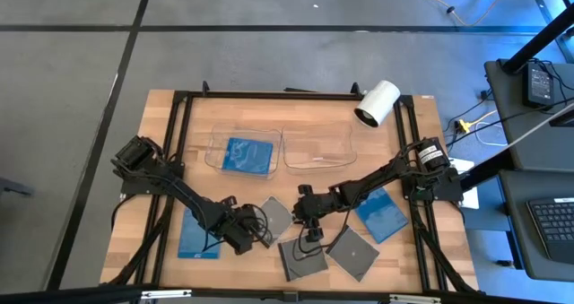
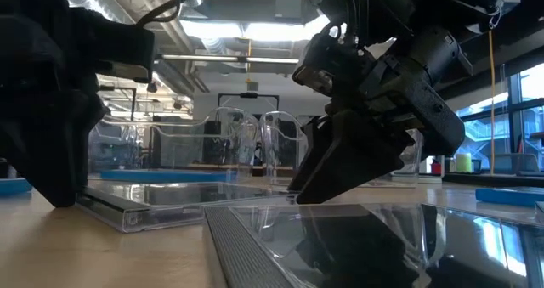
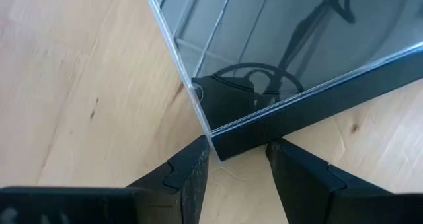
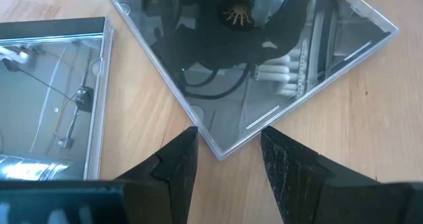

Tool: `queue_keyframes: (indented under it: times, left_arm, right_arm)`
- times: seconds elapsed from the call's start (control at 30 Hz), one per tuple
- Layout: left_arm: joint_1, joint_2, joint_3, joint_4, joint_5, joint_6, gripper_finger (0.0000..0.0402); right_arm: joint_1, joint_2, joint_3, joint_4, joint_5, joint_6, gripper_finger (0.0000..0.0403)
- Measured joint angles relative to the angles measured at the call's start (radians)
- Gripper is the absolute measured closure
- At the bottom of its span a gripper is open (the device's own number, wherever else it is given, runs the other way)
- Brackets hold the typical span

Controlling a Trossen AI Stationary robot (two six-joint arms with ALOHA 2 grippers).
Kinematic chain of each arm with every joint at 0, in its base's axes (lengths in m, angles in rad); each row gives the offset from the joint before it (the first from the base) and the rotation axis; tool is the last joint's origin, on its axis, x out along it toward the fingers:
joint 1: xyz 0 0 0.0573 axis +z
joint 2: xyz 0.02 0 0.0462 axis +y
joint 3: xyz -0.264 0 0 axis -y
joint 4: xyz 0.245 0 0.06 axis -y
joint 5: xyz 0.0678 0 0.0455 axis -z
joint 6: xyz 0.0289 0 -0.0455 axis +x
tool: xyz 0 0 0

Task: Pick & place jewel cases by type
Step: Put the left black CD case into the right transparent bin

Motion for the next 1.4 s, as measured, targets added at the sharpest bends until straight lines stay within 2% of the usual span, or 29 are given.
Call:
queue_keyframes:
  times: [0.17,0.53,0.8,1.4]
  left_arm:
    - [0.001,0.0,-0.002,0.017,0.001,0.015,0.0245]
    - [-0.001,-0.067,-0.006,0.046,0.003,-0.102,0.0245]
    - [-0.003,-0.072,-0.005,0.047,-0.016,-0.147,0.0245]
    - [-0.003,-0.09,-0.003,0.083,0.001,-0.113,0.0245]
  right_arm:
    - [0.0,0.0,0.0,0.008,0.0,-0.014,0.0233]
    - [-0.001,0.0,0.0,0.01,-0.002,-0.024,0.0233]
    - [-0.001,0.0,0.0,0.015,-0.004,-0.023,0.0233]
    - [-0.001,0.0,0.0,0.027,-0.009,-0.052,0.0233]
